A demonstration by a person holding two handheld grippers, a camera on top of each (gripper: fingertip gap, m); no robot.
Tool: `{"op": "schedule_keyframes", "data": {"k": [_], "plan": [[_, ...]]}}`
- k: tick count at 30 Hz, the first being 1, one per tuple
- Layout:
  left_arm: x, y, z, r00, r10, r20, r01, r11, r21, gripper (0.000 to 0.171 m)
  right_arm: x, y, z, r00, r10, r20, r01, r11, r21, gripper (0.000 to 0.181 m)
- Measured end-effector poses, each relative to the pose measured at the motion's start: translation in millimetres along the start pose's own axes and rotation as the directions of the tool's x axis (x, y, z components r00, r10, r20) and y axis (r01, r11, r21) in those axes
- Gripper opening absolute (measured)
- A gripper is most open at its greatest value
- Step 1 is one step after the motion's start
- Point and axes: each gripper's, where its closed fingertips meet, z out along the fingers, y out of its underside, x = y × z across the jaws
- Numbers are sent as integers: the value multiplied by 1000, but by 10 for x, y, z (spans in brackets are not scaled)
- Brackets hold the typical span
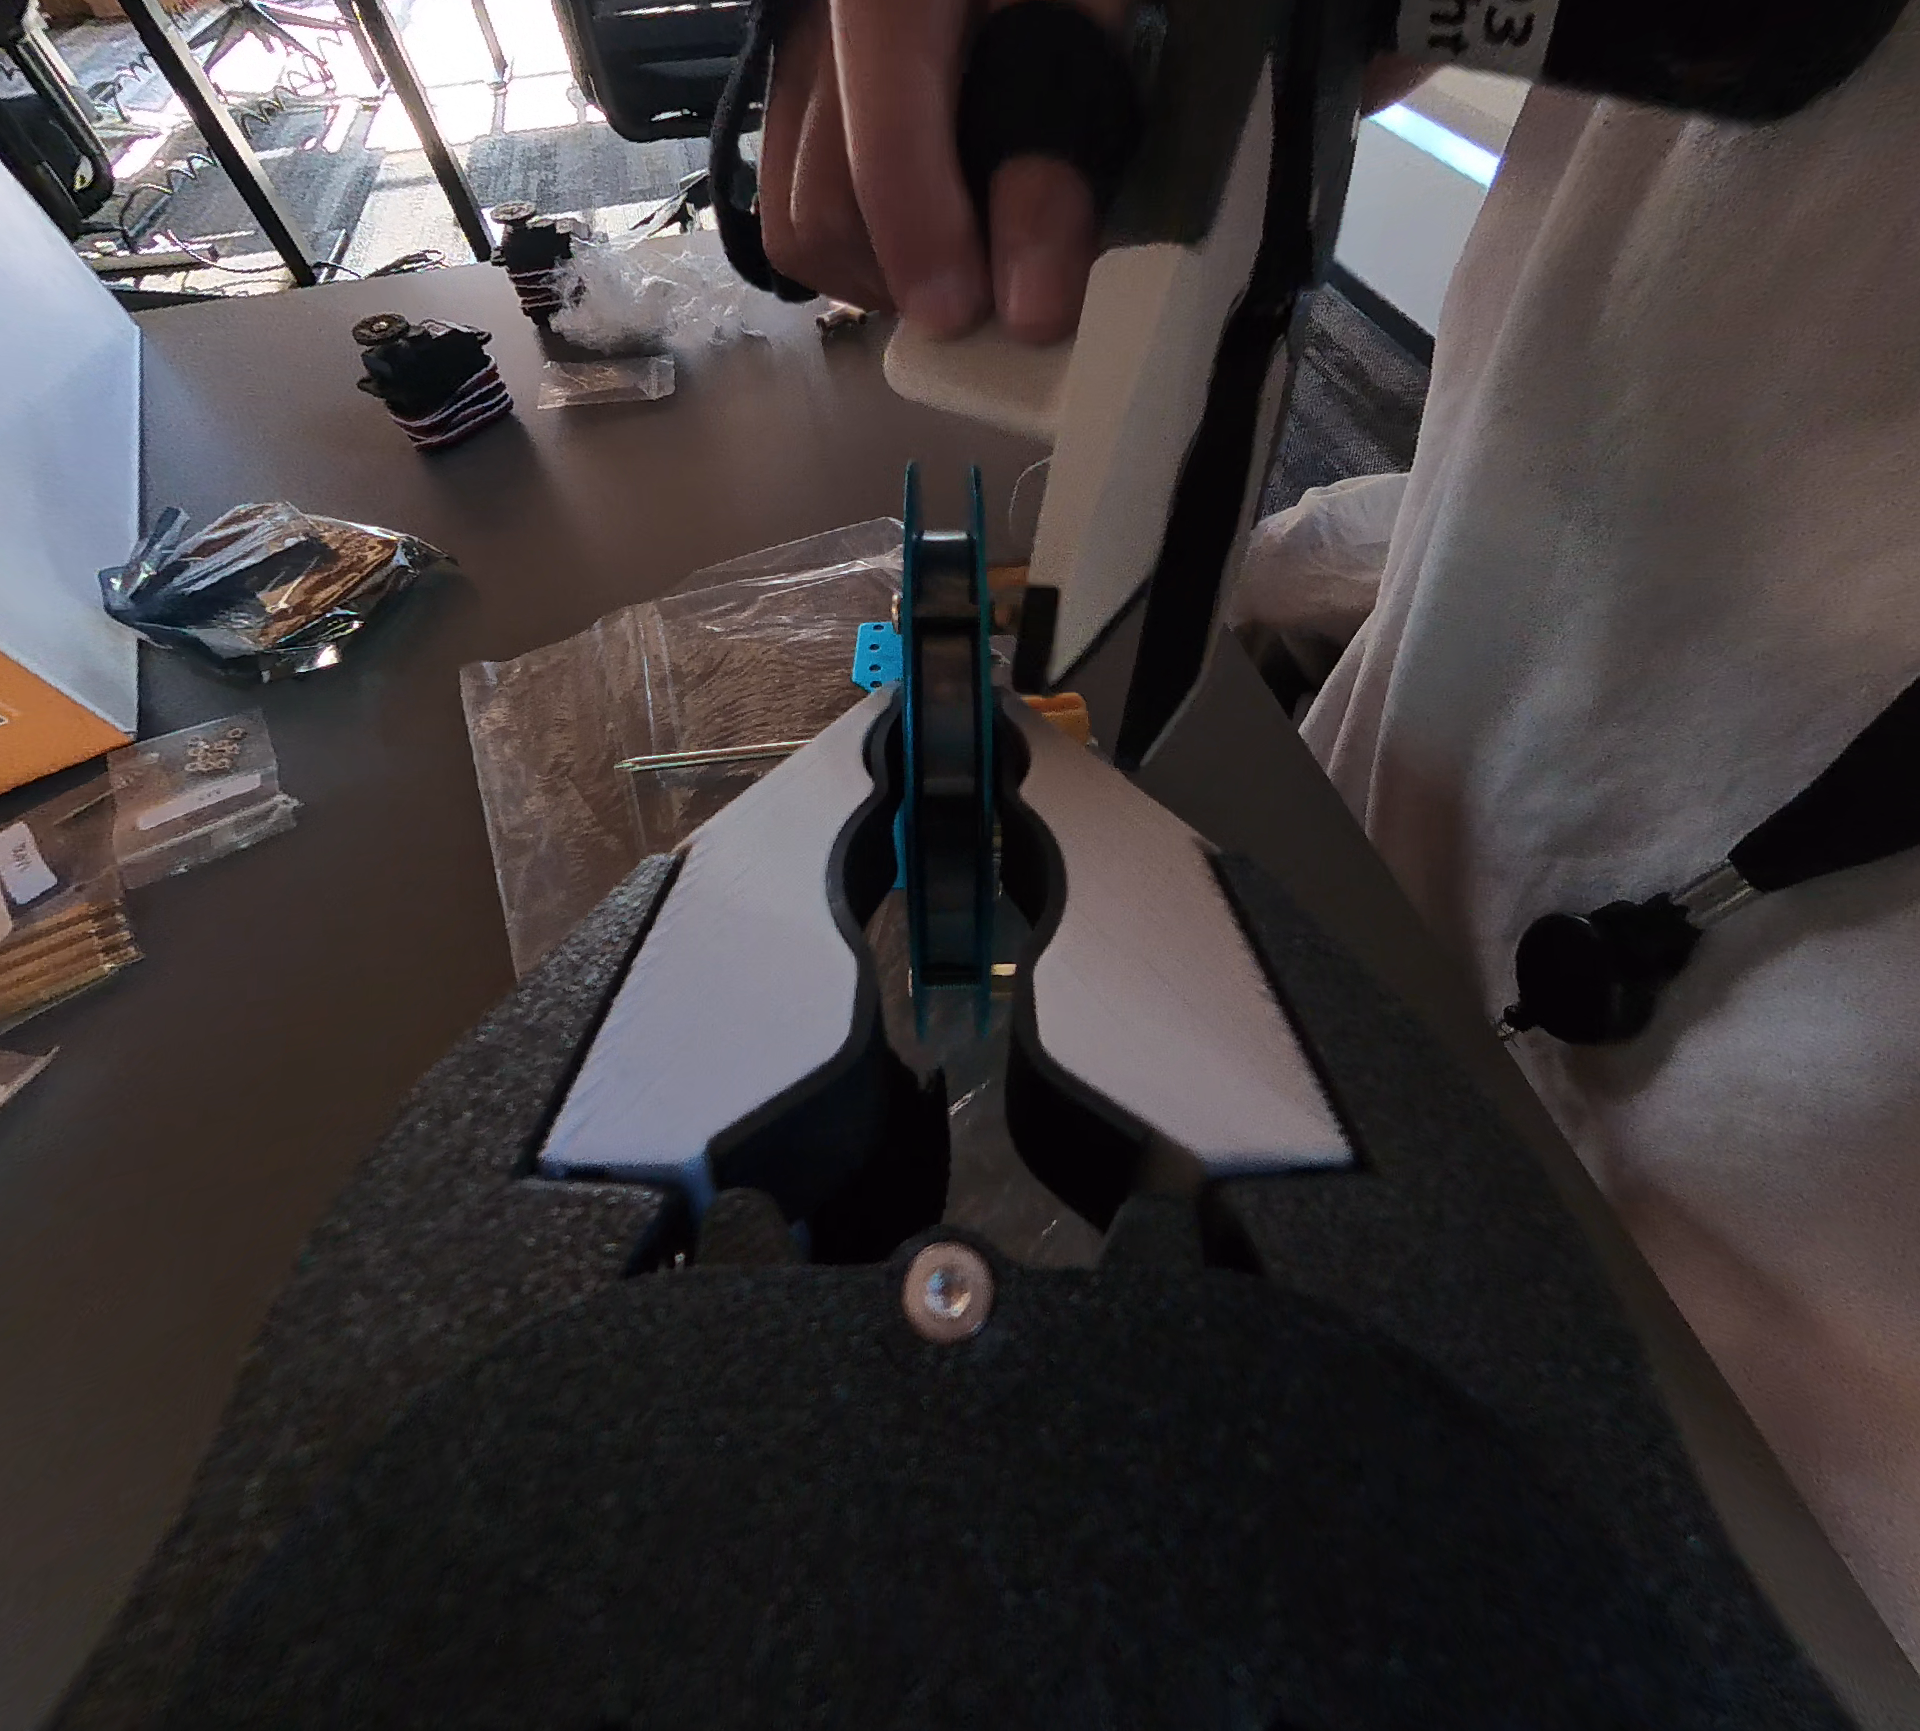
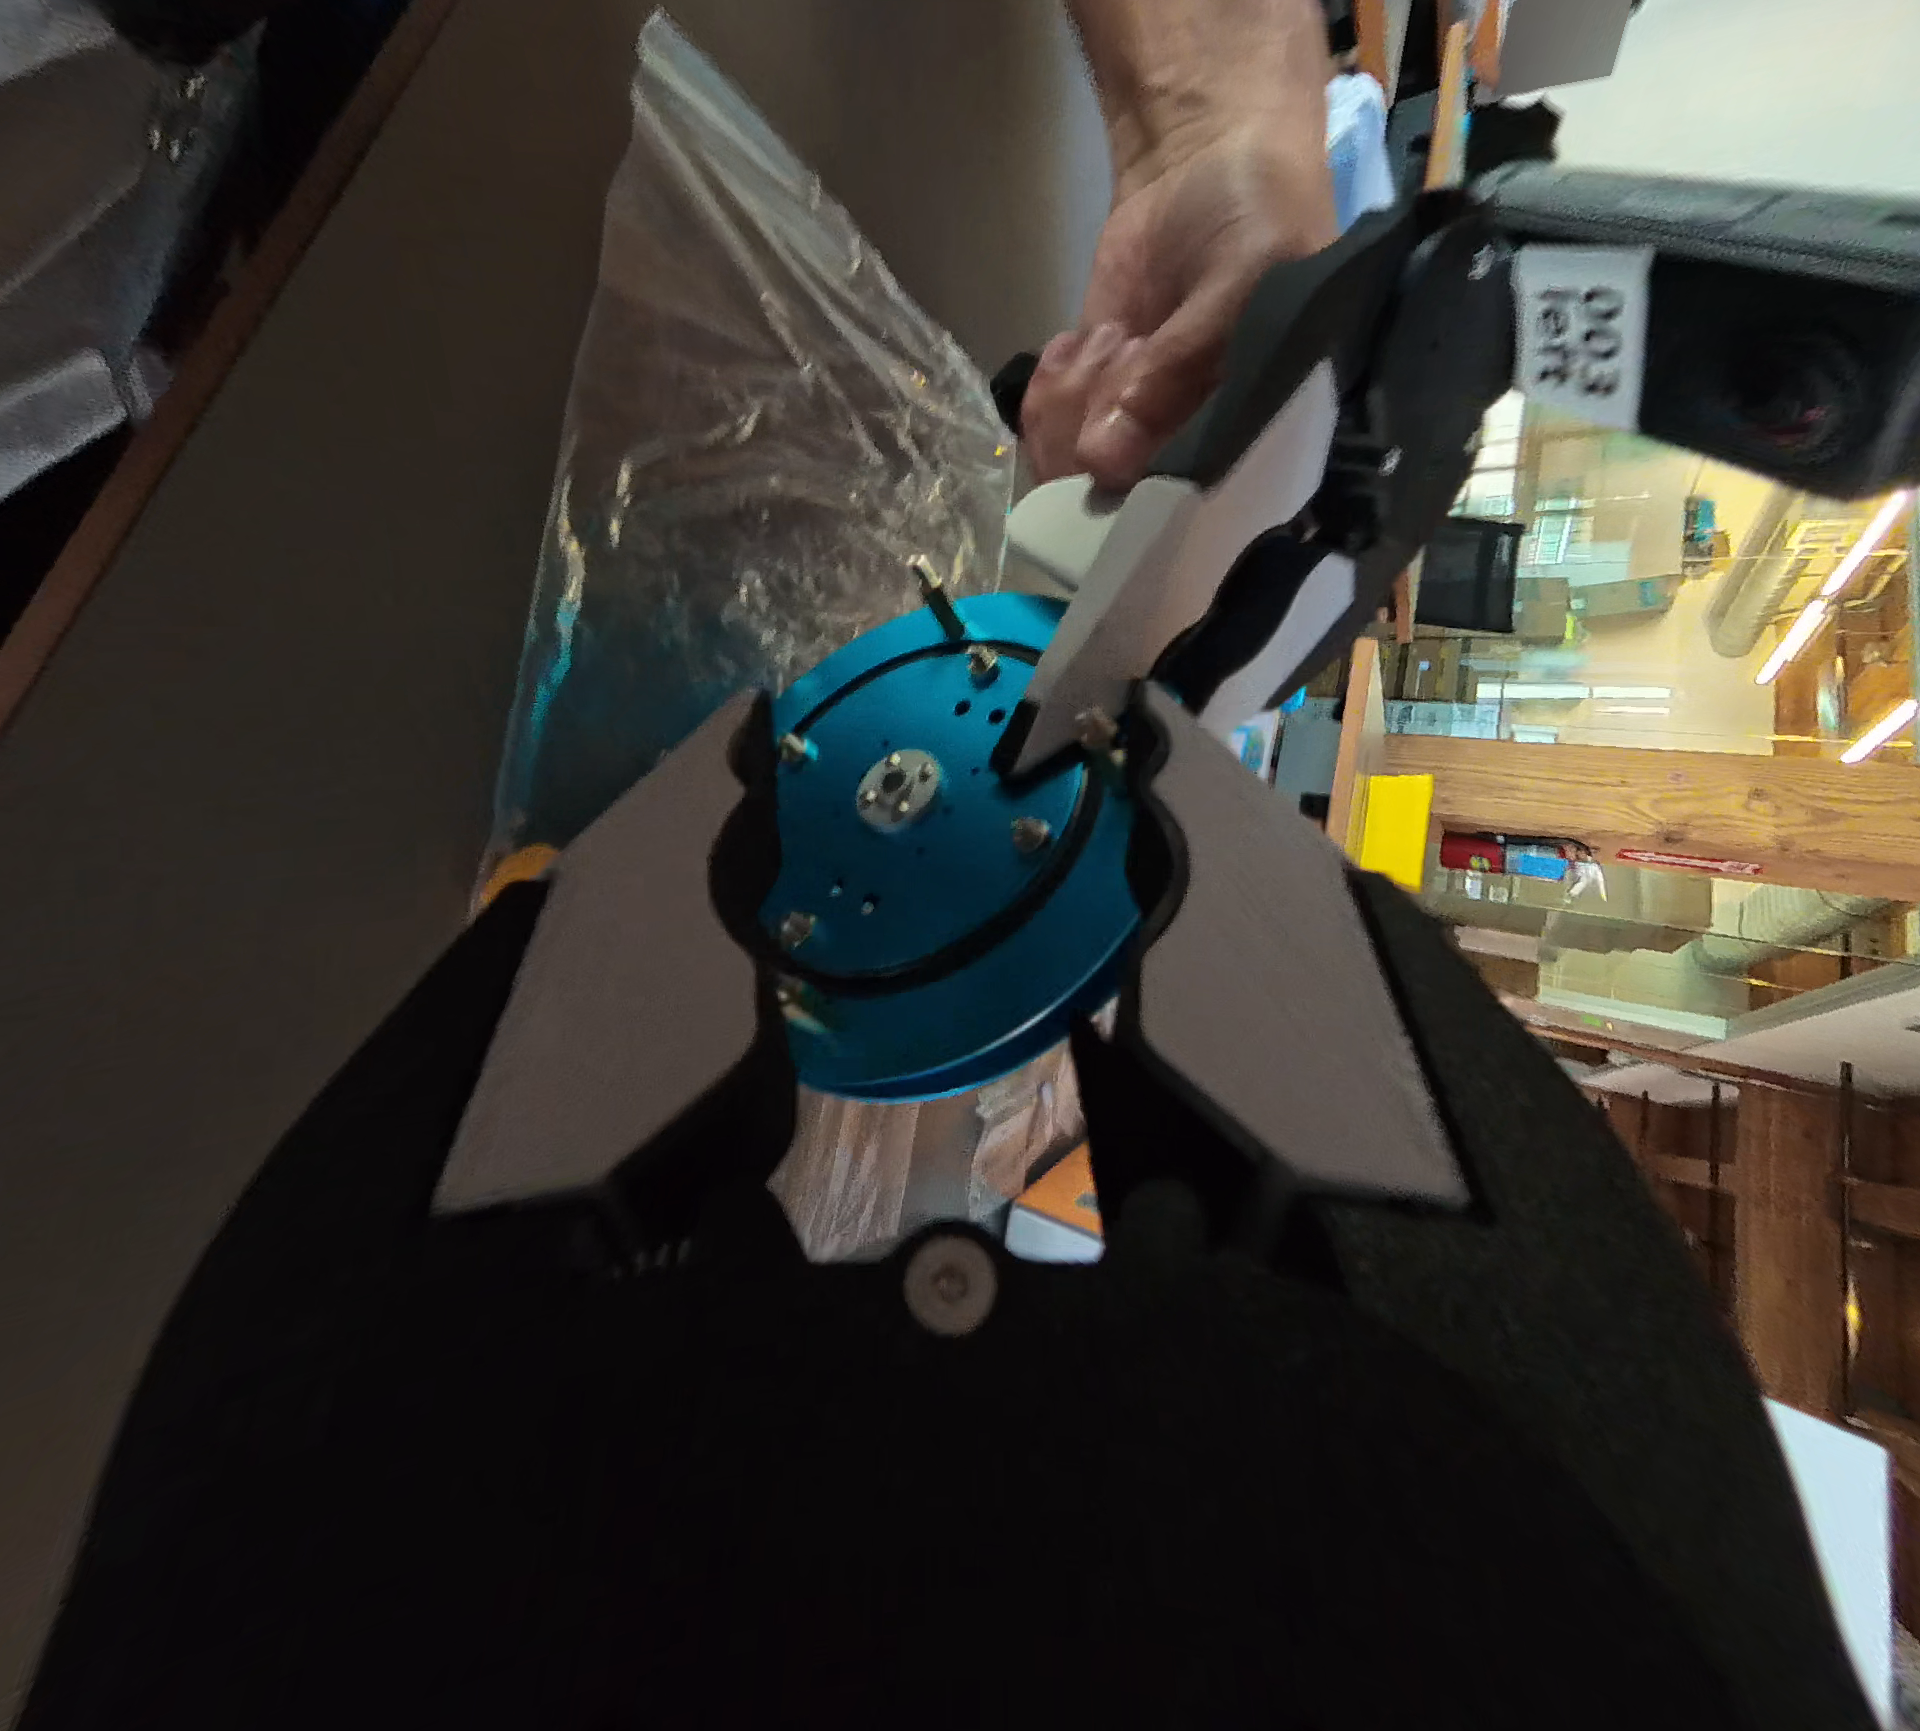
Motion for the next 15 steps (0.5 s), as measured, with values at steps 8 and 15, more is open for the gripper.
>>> {"op": "schedule_keyframes", "data": {"k": [8, 15], "plan": [[10, 0, 3, 1000, 5, 4, -5, 1000, -4, 12, 102, -73, -162, 999, 10, -42, -9, 1000, 17, 63], [9, 5, -5, 1000, 4, 2, -4, 1000, -3, 12, 1, 49, -204, 1000, 24, -1, -24, 999, -37, 56]]}}
